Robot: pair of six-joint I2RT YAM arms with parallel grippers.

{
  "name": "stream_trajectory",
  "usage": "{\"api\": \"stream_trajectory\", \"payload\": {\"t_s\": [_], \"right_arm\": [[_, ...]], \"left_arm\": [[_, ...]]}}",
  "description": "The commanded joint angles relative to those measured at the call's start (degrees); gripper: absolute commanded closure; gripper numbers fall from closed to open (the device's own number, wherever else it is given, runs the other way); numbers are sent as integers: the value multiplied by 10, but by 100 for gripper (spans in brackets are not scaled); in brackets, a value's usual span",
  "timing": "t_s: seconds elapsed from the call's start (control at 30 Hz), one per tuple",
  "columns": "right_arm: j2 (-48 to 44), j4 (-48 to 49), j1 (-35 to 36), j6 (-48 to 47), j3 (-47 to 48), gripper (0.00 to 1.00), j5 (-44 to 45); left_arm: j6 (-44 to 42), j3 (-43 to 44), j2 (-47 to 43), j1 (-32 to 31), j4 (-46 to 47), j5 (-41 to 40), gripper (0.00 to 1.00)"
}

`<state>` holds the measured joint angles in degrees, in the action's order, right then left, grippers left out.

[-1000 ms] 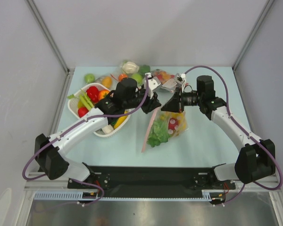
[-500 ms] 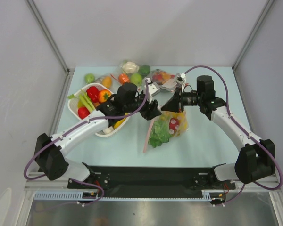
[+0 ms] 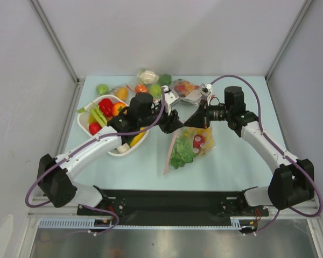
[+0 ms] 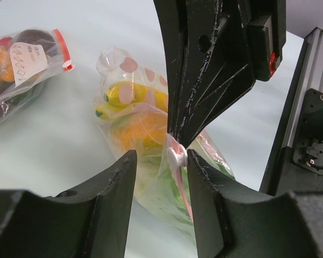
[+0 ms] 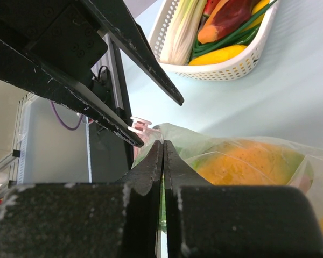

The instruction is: Open the zip-top bag and remove the fake food

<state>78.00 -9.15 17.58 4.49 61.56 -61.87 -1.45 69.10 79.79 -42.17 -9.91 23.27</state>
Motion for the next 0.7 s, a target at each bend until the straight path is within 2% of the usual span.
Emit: {"api": "stream_trajectory", "payload": {"t_s": [0.0,0.23,0.33,0.37,0.53,0.67], "right_arm": [[-14,10,3,1,20,100,2],[-15,8,3,0,22,100,1],[-16,4,3,-3,22,100,4],[-18,4,3,-4,22,100,5],[-25,6,3,-5,21,100,25],[-35,25,3,6,12,100,44]], "left_arm": [[5,3,-9,5,25,21,53],[7,5,-2,5,29,33,63],[9,6,1,5,29,47,73],[10,7,4,5,30,49,81],[11,2,5,5,30,61,99],[11,1,5,5,29,64,100]]}}
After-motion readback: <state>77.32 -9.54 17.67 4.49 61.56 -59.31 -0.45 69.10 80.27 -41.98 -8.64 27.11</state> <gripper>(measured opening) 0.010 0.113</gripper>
